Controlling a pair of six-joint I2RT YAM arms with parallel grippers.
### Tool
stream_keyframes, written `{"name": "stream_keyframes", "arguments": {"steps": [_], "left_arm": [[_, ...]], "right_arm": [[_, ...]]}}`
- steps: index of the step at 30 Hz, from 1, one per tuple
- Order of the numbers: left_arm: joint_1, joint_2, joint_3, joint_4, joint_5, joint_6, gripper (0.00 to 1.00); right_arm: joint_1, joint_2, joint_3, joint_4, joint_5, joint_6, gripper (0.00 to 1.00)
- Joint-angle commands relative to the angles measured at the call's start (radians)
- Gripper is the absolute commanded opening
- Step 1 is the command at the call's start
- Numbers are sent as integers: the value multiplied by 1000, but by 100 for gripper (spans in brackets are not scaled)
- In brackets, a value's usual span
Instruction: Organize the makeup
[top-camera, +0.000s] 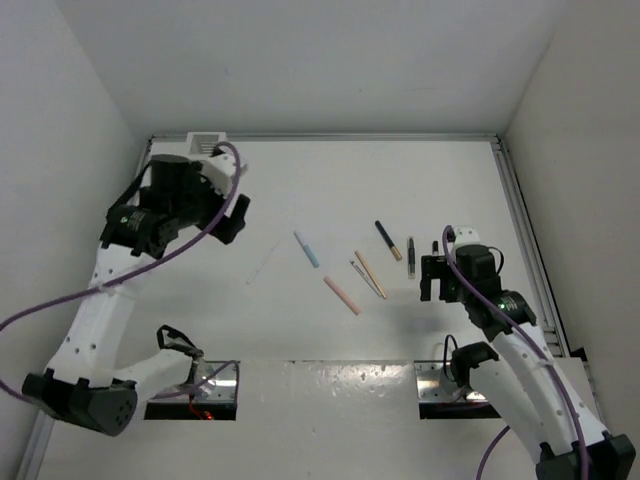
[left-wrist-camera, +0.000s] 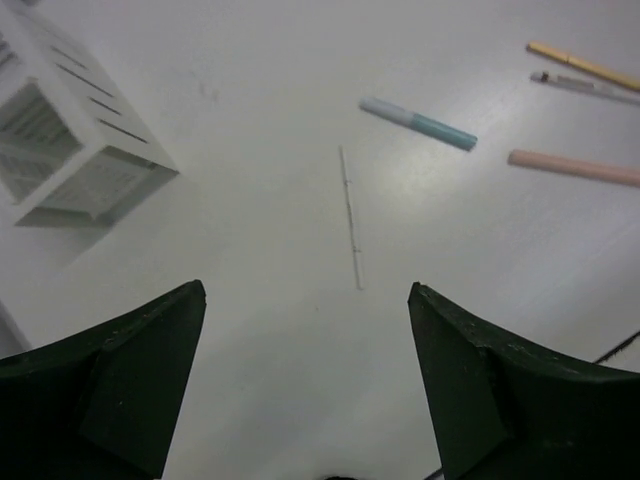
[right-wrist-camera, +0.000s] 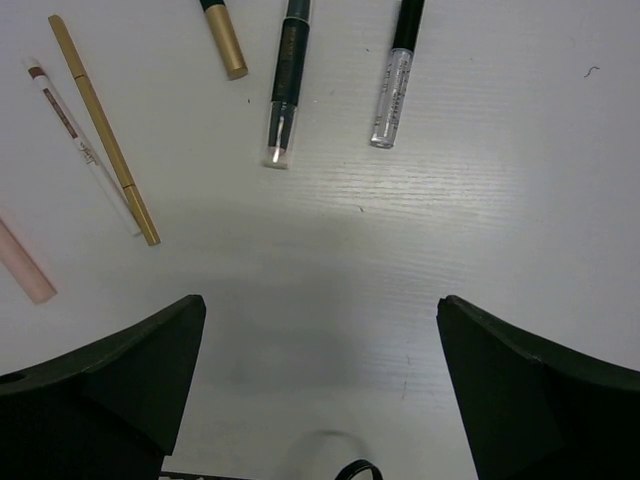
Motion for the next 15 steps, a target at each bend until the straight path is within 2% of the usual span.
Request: {"name": "stream_keyframes", "arguments": {"steps": [1, 3, 4, 7, 11, 15], "left_arm": [[-124, 103, -45, -95, -105, 8, 89], [-178, 154, -91, -56, -158, -3, 89], [-242, 182, -143, -5, -250, -3, 89], [-334, 300, -200, 102, -376, -44, 89], [-345, 467, -166, 197, -442, -101, 88], [-281, 582, -155, 287, -412, -129, 76]], "right_arm": [[4, 39, 12, 52, -51, 17, 100], [1, 71, 23, 49, -67, 17, 100], [1, 82, 23, 44, -71, 17, 100], [1, 113, 29, 44, -76, 20, 100], [1, 128, 18, 57, -74, 25, 100], [2, 134, 17, 52, -56, 13, 100]]}}
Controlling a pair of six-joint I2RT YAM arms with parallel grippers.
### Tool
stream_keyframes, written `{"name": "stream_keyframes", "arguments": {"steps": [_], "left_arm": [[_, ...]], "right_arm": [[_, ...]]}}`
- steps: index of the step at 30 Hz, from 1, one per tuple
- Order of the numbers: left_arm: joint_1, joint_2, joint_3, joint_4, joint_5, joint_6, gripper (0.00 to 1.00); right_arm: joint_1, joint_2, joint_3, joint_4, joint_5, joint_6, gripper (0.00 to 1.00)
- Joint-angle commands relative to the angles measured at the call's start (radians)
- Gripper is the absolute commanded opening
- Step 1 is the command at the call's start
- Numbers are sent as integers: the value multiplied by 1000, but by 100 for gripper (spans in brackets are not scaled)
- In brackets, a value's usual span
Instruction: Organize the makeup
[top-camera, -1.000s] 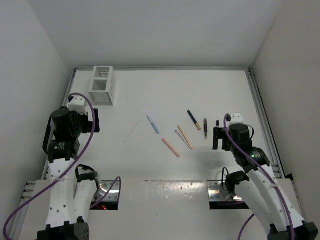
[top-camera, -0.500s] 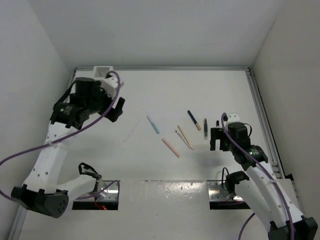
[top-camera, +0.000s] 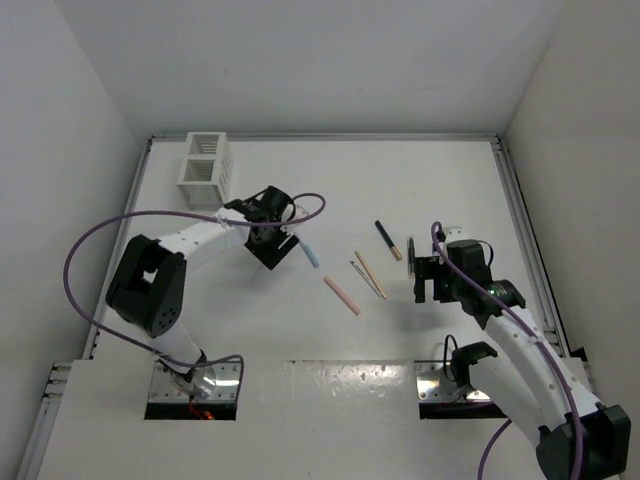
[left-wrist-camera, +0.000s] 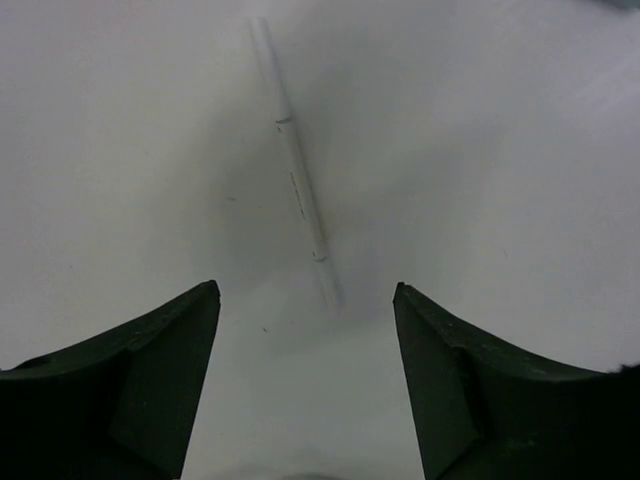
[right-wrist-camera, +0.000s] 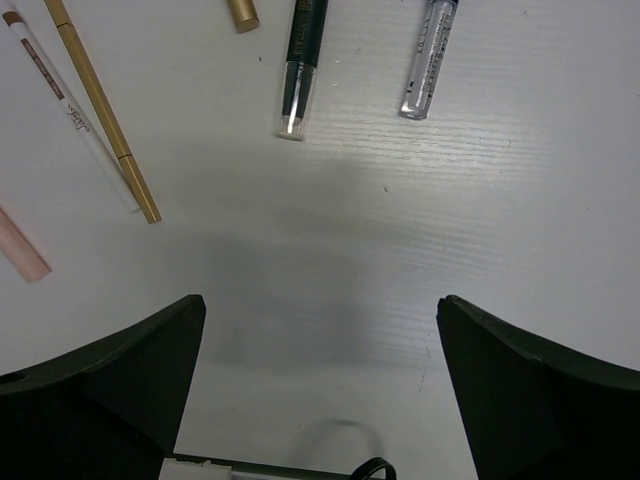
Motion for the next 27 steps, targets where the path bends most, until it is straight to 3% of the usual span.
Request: {"name": "stream_keyframes", "arguments": {"steps": [1, 4, 10, 13, 15, 16, 19, 22, 27], "left_arm": [[40, 45, 45, 129, -44, -57, 73], [77, 128, 45, 175, -26, -66, 72], [133, 220, 64, 215, 175, -75, 68], [134, 258, 64, 227, 188, -75, 64], [143, 280, 55, 240, 188, -84, 57], [156, 289, 64, 240, 198, -97, 47], [167, 298, 74, 249, 180, -97, 29], [178, 320, 74, 249, 180, -106, 0], [196, 320, 83, 249, 203, -115, 0]], "right_arm": [[1, 2, 18, 29, 10, -2, 100], [2, 0, 17, 28, 27, -14, 100], [1, 0, 9, 22, 56, -37, 100], [1, -10, 1, 23, 70, -39, 100], [1, -13, 0, 29, 71, -37, 100], [-2, -15, 0, 32, 73, -42, 100], [1, -21, 7, 28, 71, -43, 100], [4, -29, 14, 20, 77, -42, 100], [-1, -52, 10, 11, 85, -48, 100]]}}
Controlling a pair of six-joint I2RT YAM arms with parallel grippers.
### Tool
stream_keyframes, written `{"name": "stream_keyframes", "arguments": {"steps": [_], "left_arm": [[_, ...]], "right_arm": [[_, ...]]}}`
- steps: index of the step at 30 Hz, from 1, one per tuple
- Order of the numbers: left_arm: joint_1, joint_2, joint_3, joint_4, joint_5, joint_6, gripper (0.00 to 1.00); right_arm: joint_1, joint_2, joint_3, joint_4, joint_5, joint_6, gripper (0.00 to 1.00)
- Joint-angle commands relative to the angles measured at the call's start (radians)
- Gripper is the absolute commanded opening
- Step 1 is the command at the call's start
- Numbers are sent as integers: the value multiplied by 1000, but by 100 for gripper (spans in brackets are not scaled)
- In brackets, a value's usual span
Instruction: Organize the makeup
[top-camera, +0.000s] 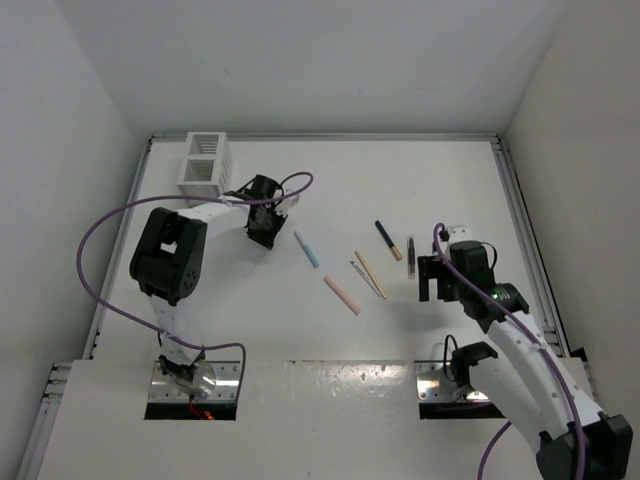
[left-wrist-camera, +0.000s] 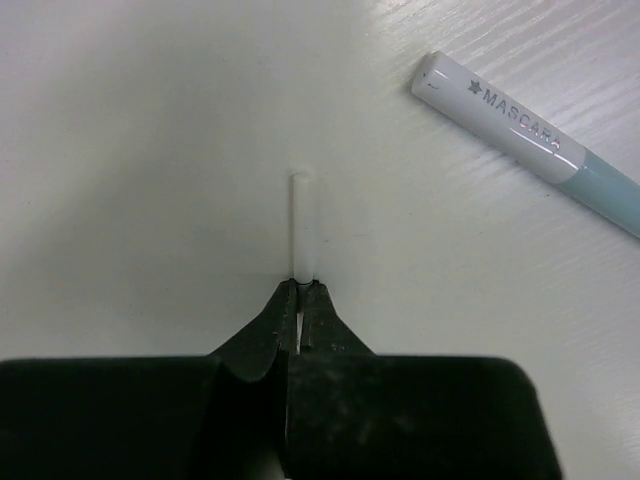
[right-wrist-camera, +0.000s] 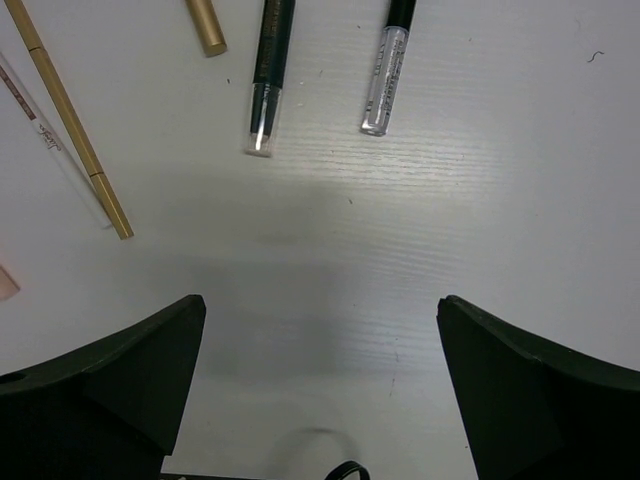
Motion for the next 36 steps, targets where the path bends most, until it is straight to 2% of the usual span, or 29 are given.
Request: {"name": "stream_keyframes", "arguments": {"steps": [1, 5, 11, 17, 22, 25, 27, 28, 29, 36], "left_arm": [[27, 31, -4, 7, 23, -15, 0], [36, -71, -2, -2, 32, -15, 0], [56, -300, 132, -13, 57, -6, 0], [143, -498, 173, 182, -36, -6, 0], [239, -498, 186, 315, -49, -41, 0], [282, -509, 109, 447, -69, -41, 0], [315, -509, -2, 623, -69, -32, 0], [326, -509, -3, 624, -69, -32, 0], [346, -497, -50, 717, -78, -32, 0], [397, -414, -148, 1007, -69, -42, 0]], "right_arm": [[0, -20, 13, 9, 24, -10, 100], [-2, -20, 17, 5, 19, -8, 100], [1, 11, 17, 13, -2, -5, 100], [1, 32, 26, 16, -12, 5, 100], [-2, 46, 29, 38, -18, 24, 100], [0, 58, 37, 42, -41, 39, 100], [-2, 62, 44, 45, -54, 39, 100], [1, 65, 47, 45, -51, 41, 100], [1, 69, 53, 47, -51, 36, 100], [1, 103, 115, 27, -67, 33, 100]]}}
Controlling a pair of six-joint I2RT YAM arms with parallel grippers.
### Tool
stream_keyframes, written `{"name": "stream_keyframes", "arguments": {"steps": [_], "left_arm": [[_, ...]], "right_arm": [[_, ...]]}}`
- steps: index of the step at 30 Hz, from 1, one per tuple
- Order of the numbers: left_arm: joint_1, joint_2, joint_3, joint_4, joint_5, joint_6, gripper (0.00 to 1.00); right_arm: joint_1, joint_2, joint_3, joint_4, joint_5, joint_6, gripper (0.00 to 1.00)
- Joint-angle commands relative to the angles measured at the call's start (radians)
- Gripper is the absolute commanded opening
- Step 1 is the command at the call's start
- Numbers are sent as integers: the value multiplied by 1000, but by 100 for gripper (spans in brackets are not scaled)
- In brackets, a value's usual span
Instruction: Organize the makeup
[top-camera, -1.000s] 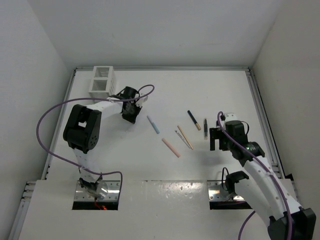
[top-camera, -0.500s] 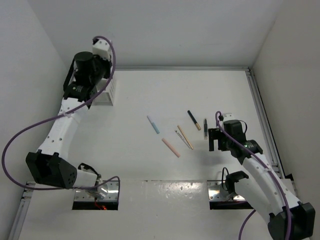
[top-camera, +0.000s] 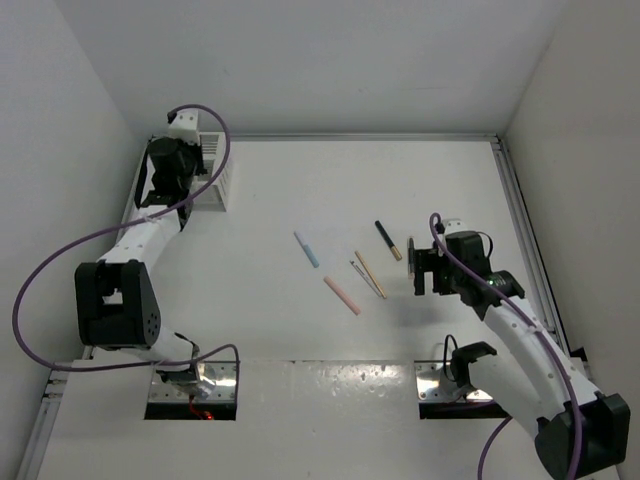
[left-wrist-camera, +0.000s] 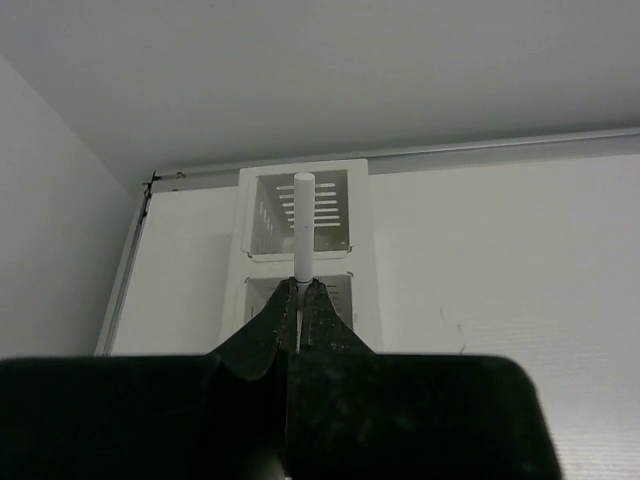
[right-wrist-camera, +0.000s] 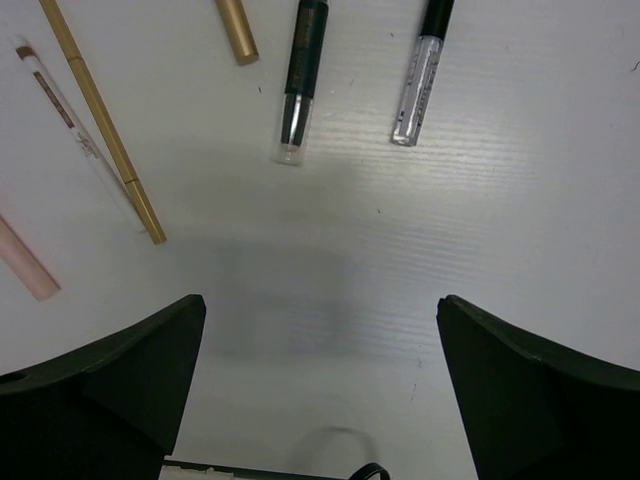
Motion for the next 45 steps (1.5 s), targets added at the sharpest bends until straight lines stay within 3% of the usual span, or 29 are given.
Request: {"name": "stream_keyframes", "arguments": {"steps": [1, 14, 27, 30, 31, 35, 39, 40, 43, 45], "left_arm": [[27, 7, -31, 302, 6, -15, 0], [46, 179, 9, 463, 17, -15, 0], [75, 272, -129, 621, 52, 3, 0], [75, 272, -160, 603, 70, 3, 12], [85, 272, -160, 591, 70, -9, 26], [95, 263, -149, 511, 104, -43, 48], [104, 231, -66, 372, 104, -63, 53], [104, 231, -49, 343, 104, -72, 53], [104, 205, 12, 220, 113, -72, 54], [104, 174, 32, 148, 113, -72, 56]], "right_arm": [[4, 6, 62, 25, -20, 15, 100], [0, 3, 43, 28, -6, 19, 100], [-22, 32, 5, 51, -16, 6, 100], [3, 66, 6, 49, -20, -15, 100], [0, 90, 28, 43, -20, -27, 100], [-28, 190, 85, 37, 0, -31, 99], [-112, 299, 126, 87, 26, 0, 73], [-141, 360, 141, 98, 23, 0, 63], [-190, 478, 196, 126, 18, 2, 47], [-206, 555, 236, 132, 15, -21, 47]]}}
